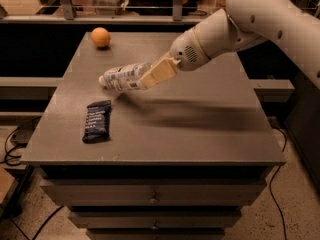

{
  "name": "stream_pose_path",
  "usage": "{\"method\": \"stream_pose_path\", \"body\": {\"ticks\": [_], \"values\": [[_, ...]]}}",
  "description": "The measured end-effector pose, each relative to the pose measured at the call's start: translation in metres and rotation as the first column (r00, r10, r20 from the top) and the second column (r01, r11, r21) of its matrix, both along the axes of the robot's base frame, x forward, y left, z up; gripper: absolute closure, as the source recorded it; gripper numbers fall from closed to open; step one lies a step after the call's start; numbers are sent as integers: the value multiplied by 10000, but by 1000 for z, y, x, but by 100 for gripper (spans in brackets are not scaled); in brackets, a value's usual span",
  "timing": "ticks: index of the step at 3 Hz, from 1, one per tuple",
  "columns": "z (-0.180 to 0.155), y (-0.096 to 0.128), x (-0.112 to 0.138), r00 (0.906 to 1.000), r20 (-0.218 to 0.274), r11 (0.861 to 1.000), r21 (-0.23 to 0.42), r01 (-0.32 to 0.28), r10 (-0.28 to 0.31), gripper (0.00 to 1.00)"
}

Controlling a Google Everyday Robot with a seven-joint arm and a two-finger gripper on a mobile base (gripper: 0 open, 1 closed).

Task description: Move blue plastic bottle near rxbar blueberry

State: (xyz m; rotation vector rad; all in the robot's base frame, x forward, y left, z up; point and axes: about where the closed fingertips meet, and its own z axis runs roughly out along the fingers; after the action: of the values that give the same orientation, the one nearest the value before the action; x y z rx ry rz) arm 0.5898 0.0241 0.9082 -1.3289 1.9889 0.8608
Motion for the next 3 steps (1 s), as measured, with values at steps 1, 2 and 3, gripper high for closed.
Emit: {"method": "stream_pose_path", "body": {"ticks": [1, 2, 3], "values": [[-25, 12, -16, 9987, -256, 9984, 351, -434, 443, 76], [-40, 12, -19, 9984, -118, 9981, 270, -553, 556, 53], [-42, 2, -24, 9954, 668, 9975, 120, -693, 684, 30]]}}
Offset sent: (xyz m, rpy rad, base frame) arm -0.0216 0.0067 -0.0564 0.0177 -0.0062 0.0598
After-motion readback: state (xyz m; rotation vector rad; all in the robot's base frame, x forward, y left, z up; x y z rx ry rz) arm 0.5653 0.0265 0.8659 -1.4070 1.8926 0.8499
